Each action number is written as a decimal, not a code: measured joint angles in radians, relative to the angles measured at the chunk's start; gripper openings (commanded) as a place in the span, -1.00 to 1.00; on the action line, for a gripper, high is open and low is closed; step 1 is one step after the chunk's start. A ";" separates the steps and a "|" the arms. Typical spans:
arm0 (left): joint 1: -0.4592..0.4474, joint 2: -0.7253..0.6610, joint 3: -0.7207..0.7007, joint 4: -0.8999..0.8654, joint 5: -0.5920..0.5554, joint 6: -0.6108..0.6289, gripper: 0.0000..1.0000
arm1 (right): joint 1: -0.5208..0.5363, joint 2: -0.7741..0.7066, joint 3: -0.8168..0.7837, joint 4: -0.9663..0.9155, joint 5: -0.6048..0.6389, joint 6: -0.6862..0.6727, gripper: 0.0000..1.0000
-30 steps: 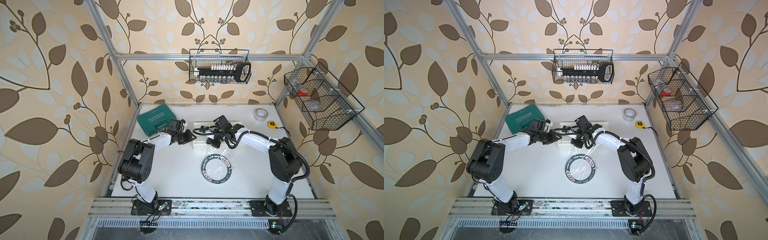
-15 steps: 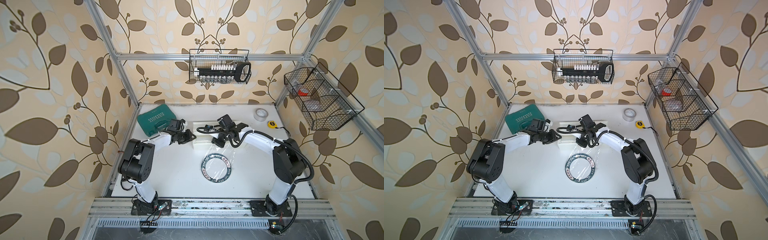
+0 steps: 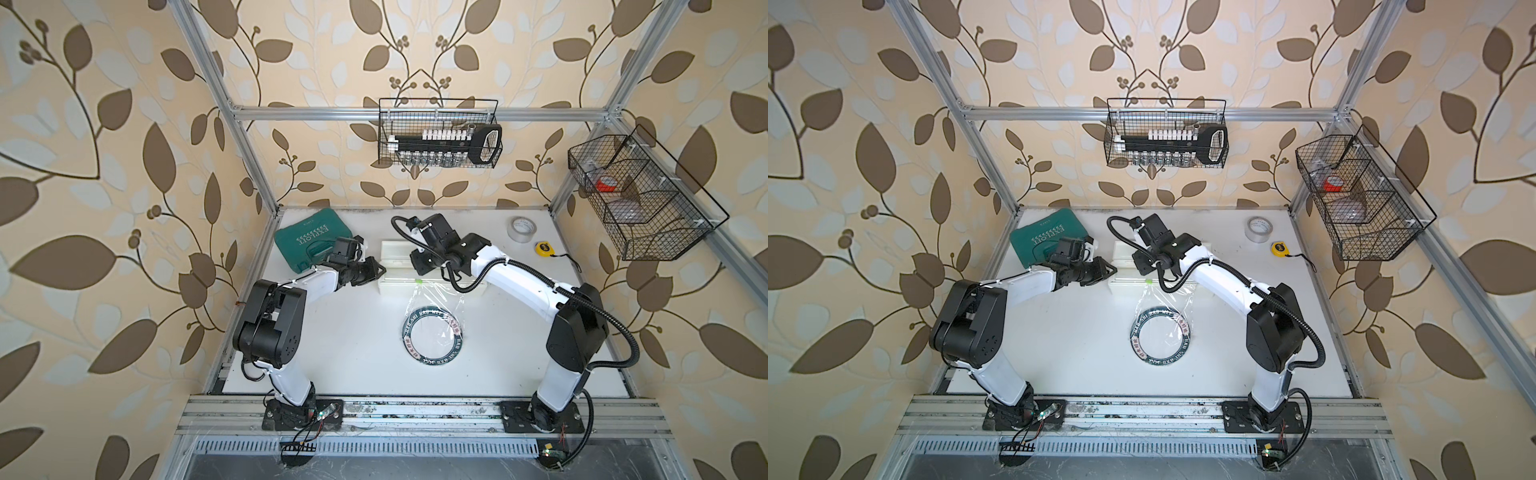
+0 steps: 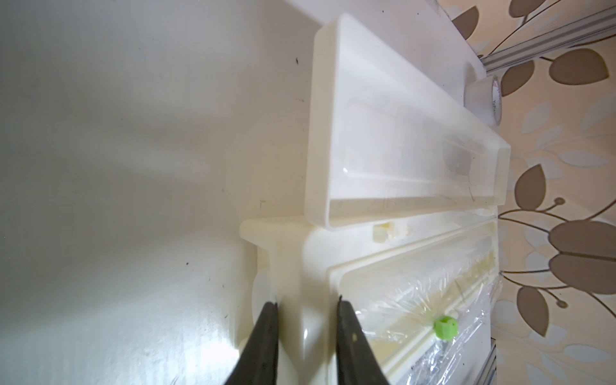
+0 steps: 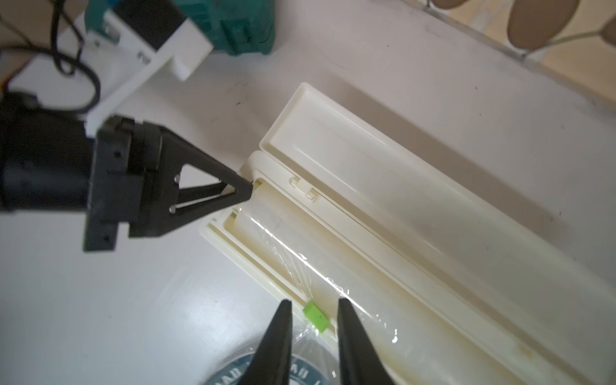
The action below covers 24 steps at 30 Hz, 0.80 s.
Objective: Wrap the plate with plastic wrap
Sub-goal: Tear off the plastic wrap from the plastic wrap cutting box.
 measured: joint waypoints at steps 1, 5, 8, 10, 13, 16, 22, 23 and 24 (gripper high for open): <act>0.000 -0.004 -0.006 0.005 -0.002 -0.001 -1.00 | 0.007 0.010 0.029 -0.023 0.029 0.076 -0.36; -0.005 -0.019 -0.022 0.008 -0.013 -0.003 -1.00 | 0.043 0.052 0.056 -0.109 0.149 0.298 -0.21; -0.006 -0.024 -0.026 0.010 -0.025 -0.006 -1.00 | 0.070 0.128 0.087 -0.174 0.203 0.391 -0.20; -0.009 -0.026 -0.028 0.013 -0.027 -0.006 -1.00 | 0.080 0.179 0.111 -0.205 0.222 0.431 -0.20; -0.012 -0.028 -0.032 0.017 -0.031 -0.006 -1.00 | 0.083 0.218 0.119 -0.235 0.242 0.474 -0.21; -0.012 -0.030 -0.034 0.019 -0.037 -0.007 -1.00 | 0.084 0.223 0.119 -0.256 0.258 0.505 -0.23; -0.013 -0.031 -0.034 0.019 -0.040 -0.008 -1.00 | 0.089 0.223 0.119 -0.261 0.263 0.535 -0.28; -0.013 -0.031 -0.034 0.019 -0.041 -0.008 -0.99 | 0.091 0.223 0.119 -0.260 0.262 0.537 -0.28; -0.013 -0.031 -0.034 0.019 -0.041 -0.008 -0.99 | 0.093 0.223 0.119 -0.259 0.260 0.539 -0.28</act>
